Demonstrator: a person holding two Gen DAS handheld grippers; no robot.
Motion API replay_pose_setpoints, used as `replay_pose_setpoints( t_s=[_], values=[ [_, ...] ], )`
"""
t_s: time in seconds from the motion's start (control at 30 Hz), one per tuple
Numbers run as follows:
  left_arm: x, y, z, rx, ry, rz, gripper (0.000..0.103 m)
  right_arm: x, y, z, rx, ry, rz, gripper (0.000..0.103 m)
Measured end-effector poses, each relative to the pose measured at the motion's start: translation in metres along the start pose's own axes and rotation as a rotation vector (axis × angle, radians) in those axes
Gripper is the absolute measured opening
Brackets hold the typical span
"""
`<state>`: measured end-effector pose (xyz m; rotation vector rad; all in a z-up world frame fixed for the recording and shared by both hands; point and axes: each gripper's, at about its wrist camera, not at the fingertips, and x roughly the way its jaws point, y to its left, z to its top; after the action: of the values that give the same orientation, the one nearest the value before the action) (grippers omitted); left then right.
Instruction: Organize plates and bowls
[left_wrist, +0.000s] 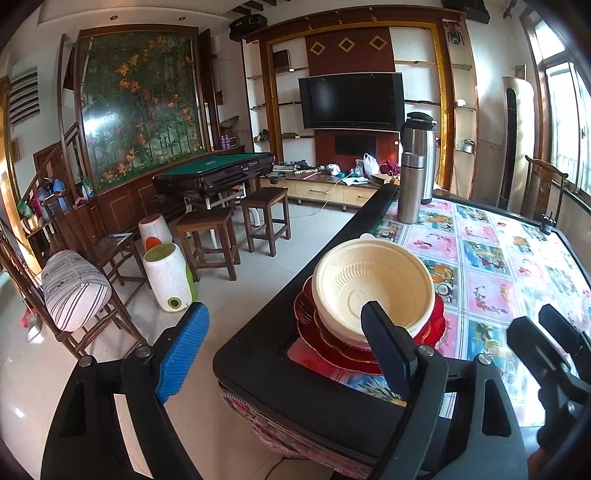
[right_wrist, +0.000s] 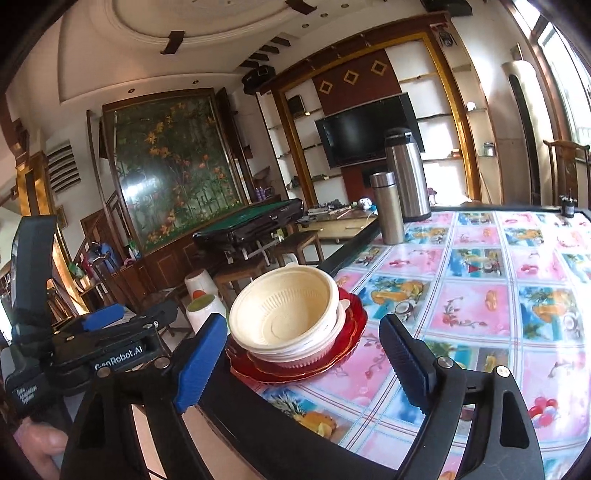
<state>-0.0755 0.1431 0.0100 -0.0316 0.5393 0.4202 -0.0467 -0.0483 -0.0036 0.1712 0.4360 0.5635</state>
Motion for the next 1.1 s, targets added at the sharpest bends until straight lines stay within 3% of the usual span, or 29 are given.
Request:
replay_pose_setpoints(
  t_s=[1.1],
  values=[
    [-0.012, 0.035, -0.028, -0.039, 0.037, 0.017, 0.086, 0.016, 0.043, -0.02, -0.059, 0.068, 0.005, 0.089]
  ],
)
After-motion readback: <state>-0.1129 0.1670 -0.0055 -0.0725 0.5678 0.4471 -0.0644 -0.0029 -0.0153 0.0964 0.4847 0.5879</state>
